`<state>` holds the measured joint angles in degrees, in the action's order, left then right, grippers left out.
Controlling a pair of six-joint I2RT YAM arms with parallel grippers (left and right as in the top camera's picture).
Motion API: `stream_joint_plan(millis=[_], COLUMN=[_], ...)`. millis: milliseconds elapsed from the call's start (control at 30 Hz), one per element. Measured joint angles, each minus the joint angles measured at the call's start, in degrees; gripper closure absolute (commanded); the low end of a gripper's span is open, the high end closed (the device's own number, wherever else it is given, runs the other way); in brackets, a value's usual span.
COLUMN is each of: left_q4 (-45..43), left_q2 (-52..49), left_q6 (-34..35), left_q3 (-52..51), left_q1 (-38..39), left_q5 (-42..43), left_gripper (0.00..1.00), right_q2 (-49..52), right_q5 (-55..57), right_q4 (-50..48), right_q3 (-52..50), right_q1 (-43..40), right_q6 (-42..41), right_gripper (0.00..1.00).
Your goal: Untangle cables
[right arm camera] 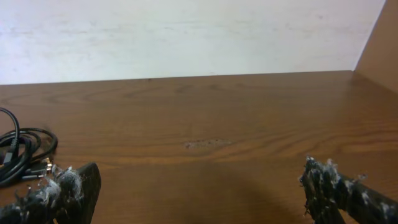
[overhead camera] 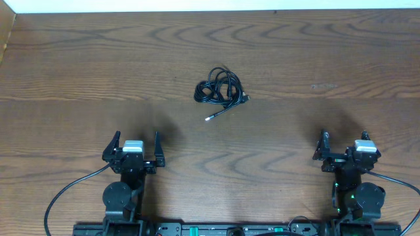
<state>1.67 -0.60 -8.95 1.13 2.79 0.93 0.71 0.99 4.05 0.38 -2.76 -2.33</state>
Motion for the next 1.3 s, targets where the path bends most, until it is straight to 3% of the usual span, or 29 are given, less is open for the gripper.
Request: stream_joint_plan(millis=[1300], left_q4=[0.02], left_q2=[-1.88], left_q6=[1.46], left_q3=[0.02], left_q1=[0.00], left_q5=[-0.04], left_gripper=[0.00], right_q2=[0.00], right_q5=[0.00], right_q4=[0.00], right_q3=[0.00], right_q1=[0.00], right_q6=[0.00], right_gripper=[0.01])
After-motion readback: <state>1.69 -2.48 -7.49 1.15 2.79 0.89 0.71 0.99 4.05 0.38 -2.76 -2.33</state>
